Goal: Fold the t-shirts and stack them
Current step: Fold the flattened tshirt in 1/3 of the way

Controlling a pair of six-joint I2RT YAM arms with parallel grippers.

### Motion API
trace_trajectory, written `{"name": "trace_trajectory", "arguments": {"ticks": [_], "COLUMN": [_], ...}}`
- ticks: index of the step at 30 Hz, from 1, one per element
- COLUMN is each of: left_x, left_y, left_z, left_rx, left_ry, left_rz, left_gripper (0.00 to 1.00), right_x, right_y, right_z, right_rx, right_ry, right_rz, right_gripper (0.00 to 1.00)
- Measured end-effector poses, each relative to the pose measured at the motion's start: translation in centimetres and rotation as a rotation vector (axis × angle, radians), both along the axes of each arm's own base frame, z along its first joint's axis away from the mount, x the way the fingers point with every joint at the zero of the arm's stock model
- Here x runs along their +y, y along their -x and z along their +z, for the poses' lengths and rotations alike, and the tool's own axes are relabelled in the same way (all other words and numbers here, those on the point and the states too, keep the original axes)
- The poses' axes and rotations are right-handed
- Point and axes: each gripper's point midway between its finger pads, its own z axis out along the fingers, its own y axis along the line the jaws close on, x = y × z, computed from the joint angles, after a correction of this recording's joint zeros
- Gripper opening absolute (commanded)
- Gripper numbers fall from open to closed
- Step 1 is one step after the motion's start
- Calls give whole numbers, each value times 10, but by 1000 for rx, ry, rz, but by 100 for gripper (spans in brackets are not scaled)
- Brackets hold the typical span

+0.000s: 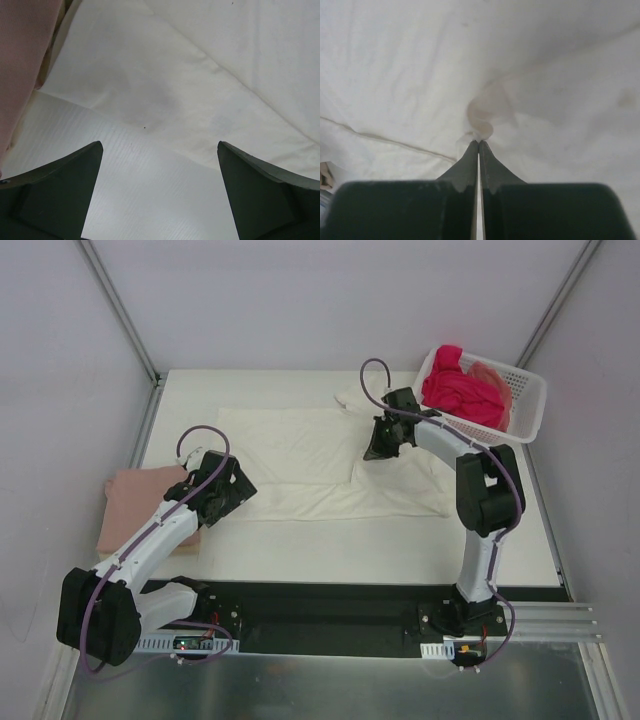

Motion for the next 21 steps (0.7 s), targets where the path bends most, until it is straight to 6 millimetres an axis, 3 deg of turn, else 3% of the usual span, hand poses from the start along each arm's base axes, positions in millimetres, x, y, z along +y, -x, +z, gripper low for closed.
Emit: {"name": "trace_trajectory", "arguments": {"ticks": [1,4,6,8,13,21], "left_x": [0,0,0,0,-1,-13], "left_y": [0,0,0,0,0,-11], "left_z": [0,0,0,0,0,0], "left_rx": [0,-1,-1,-1,0,8], "left_ry": [0,0,0,0,3,38], "left_rz": [0,0,-1,-1,-4,-38], "left_gripper": [99,99,99,99,99,99], "right_x": [6,26,40,49,51,5], "right_y": [-9,-35,-48,-53,-43,6], "right_z": [3,8,6,3,6,56], "right_rx": [-15,-52,-66,-67,-68,-147], "right_ry": [-17,-58,-74,-81,-62,28], "right_rz": [8,30,50,57,79,35], "right_gripper": [3,40,98,96,96,96]}}
